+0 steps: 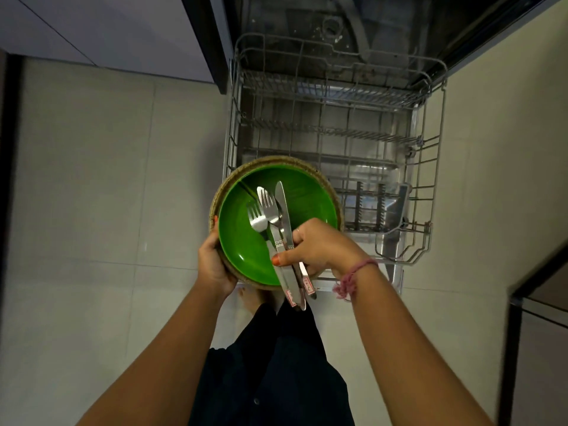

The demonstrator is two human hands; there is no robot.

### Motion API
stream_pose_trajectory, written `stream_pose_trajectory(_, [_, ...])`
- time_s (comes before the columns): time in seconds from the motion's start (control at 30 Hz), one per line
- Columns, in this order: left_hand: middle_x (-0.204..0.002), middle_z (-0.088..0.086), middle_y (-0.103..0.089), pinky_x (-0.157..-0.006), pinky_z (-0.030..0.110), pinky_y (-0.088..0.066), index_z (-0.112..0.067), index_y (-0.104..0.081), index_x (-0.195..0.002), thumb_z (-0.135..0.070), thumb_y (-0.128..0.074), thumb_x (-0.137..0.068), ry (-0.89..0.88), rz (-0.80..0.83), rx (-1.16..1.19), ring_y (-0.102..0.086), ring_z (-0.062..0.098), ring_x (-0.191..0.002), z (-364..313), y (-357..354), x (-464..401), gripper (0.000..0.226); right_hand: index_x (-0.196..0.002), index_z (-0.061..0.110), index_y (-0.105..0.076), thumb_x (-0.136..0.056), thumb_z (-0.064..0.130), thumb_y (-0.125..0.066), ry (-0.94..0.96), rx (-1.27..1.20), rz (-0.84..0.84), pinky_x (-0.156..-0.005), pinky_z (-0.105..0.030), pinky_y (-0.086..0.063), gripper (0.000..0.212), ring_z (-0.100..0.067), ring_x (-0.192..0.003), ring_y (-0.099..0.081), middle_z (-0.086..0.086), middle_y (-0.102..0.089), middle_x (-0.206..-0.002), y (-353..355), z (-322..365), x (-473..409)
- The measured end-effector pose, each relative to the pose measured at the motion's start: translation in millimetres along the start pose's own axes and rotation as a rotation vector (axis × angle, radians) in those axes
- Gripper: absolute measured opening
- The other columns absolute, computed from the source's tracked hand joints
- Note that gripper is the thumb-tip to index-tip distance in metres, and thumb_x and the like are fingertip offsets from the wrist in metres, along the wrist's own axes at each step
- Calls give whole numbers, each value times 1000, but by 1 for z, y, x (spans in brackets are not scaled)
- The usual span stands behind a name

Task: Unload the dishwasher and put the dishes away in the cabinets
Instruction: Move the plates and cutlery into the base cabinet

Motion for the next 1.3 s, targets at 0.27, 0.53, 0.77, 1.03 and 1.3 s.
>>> stream_pose_trajectory(0.27, [-87,9,-73,-64,34,-58,-15,-72,-94,-34,-37,-97,-20,20,15,-70,24,-77,3,3,7,40,-100,7,-63,-77,28,-76,15,8,-100,-71,-31,-51,34,-22,-86,-63,-7,-66,-92,-5,-2,-4])
stream_pose_trajectory(0.53, [-83,4,-74,-62,31,-58,-20,-79,-76,-30,-35,-98,-54,16,39,-71,19,-75,6,10,11,49,-112,7,-53,-84,17,-70,38,196,-279,-65,-18,-40,34,-13,-82,-50,-6,-59,-106,-15,-3,4])
stream_pose_trajectory(0.77, [-85,2,-74,-66,34,-59,-21,-78,-79,-30,-36,-97,-68,2,59,-71,19,-77,4,25,10,47,-99,18,-62,-87,19,-65,189,-395,-495,-76,-23,-55,12,-10,-84,-64,3,-65,-95,12,-17,30])
stream_pose_trajectory(1.03, [-87,2,-73,-67,34,-59,-21,-77,-83,-28,-36,-96,-79,-55,58,-71,19,-79,2,65,11,44,-82,13,-58,-92,7,-56,-45,-1430,-741,-55,-18,-53,12,-11,-64,-57,-3,-59,-74,15,-119,-15])
stream_pose_trajectory(1.3, [-87,1,-73,-66,34,-59,-21,-77,-82,-26,-35,-96,-76,-96,57,-70,19,-79,10,92,15,44,-79,11,-52,-91,21,-54,-390,-1544,-651,-57,-24,-51,16,-15,-62,-58,-5,-58,-73,-57,-165,-67])
Point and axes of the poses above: each hand's wrist, its own x-axis away from the middle knuckle, its own y-axis out of the back of the hand, z = x × y, the point moved 4 cm from there along -x, towards the middle knuckle
